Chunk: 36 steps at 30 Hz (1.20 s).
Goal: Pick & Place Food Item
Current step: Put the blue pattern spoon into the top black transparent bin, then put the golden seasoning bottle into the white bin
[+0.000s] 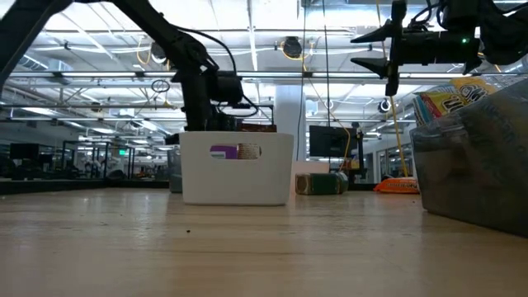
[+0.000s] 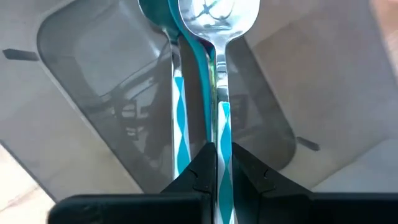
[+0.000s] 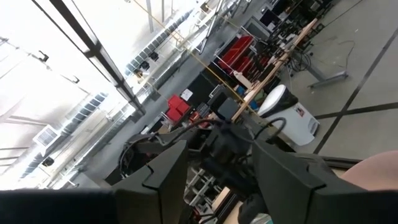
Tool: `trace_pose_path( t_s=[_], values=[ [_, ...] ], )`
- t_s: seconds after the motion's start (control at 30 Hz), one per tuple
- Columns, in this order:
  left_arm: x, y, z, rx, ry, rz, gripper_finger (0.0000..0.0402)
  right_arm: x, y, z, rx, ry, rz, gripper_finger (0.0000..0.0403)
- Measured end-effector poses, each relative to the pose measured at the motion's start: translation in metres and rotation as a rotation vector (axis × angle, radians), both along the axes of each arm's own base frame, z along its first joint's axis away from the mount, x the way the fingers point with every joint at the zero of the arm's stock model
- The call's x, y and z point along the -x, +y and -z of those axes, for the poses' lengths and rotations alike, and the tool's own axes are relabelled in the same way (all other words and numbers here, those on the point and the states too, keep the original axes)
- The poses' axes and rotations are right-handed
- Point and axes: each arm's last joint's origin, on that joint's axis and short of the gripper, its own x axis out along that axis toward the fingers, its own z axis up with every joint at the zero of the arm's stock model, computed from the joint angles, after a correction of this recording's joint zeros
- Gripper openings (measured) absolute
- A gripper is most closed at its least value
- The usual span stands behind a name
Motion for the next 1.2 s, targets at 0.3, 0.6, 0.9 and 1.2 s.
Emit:
trace_pose_path(
  t_s=[0.3,0.6,0.9,1.2],
  values=[
    [-0.007,0.004,0.004,0.018,0.033,0.019,0.0023,0.0,0.0,0.0,0.003,0.001,0.0,0.0171],
    [-0.009,0.004,0.003,0.054,-0.009,0.03,0.0081,0.0,0.0,0.0,0.016,0.008,0.004,0.0171],
    [-0.004,0.009,0.002,0.069,-0.024,0.024,0.0167,0.0,0.0,0.0,0.017,0.009,0.0,0.0171],
    [0.015,0.027,-0.062,0.116,-0.152,0.019,0.0184,0.0,0.0,0.0,0.011,0.005,-0.002,0.0171]
  ],
)
